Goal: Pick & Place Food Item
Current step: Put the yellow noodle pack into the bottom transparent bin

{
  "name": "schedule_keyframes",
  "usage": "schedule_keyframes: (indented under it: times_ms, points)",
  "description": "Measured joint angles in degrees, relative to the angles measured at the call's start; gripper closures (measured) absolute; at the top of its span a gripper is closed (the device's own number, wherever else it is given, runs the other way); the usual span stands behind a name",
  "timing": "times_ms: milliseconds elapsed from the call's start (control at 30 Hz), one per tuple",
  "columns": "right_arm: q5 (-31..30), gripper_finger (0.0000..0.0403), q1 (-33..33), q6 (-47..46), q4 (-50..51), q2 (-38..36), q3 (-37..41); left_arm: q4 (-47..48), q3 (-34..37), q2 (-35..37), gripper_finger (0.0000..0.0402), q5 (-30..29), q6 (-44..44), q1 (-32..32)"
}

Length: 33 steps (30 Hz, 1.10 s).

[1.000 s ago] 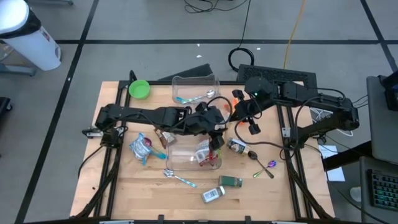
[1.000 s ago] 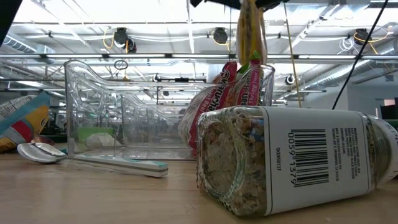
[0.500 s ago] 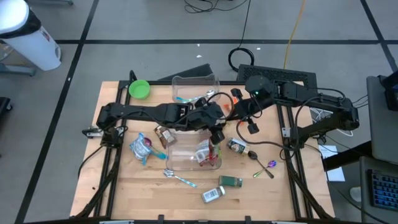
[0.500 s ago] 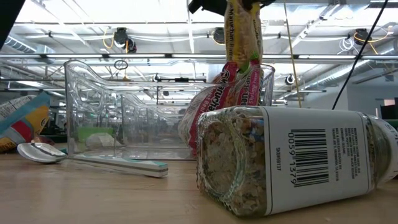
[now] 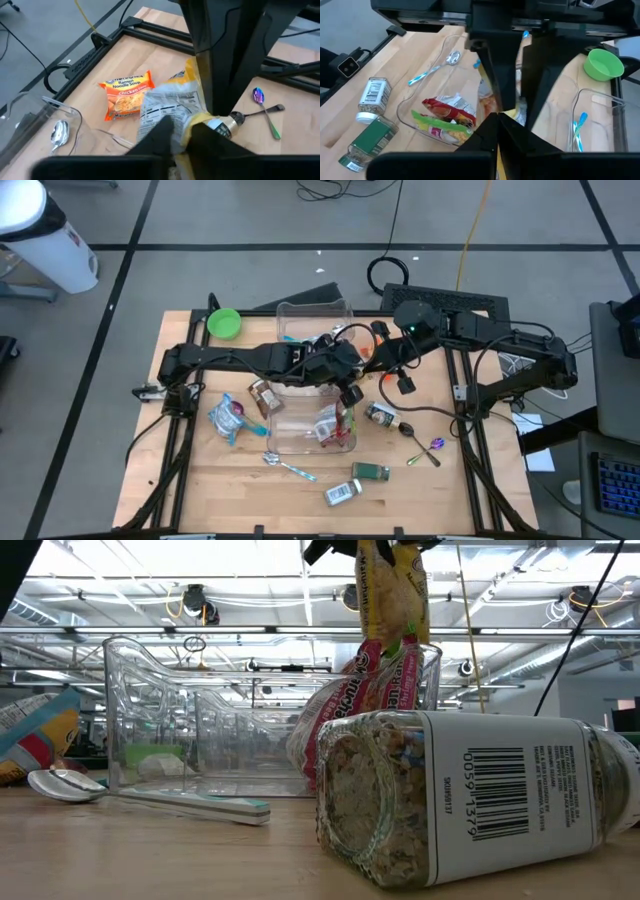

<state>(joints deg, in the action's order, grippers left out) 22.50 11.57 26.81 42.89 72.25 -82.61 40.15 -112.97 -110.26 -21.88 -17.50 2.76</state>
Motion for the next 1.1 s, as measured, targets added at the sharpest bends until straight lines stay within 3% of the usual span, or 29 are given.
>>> schedule_keyframes:
  times_ms: [100, 400, 767, 1100]
  points:
    - [0.14, 0.0403, 0.0, 0.1, -0.08, -0.01, 0.0, 0.01, 0.0, 0.0, 0.0391, -0.01, 1.86, 0.01]
    - [-2.53, 0.0392, 0.04, -2.2, -1.91, -0.04, 0.0, 0.9, 0.04, 0.3, 0.0398, -0.51, 3.16, -0.17]
    - [-8.95, 0.0324, -0.04, -2.06, -3.59, -0.48, 0.0, 4.67, 0.11, 6.15, 0.04, -0.76, 3.8, -0.93]
    - [-9.22, 0.0235, 0.04, -4.44, -2.01, -3.3, 0.0, 19.4, 0.03, 12.36, 0.0401, -1.7, -2.01, -0.87]
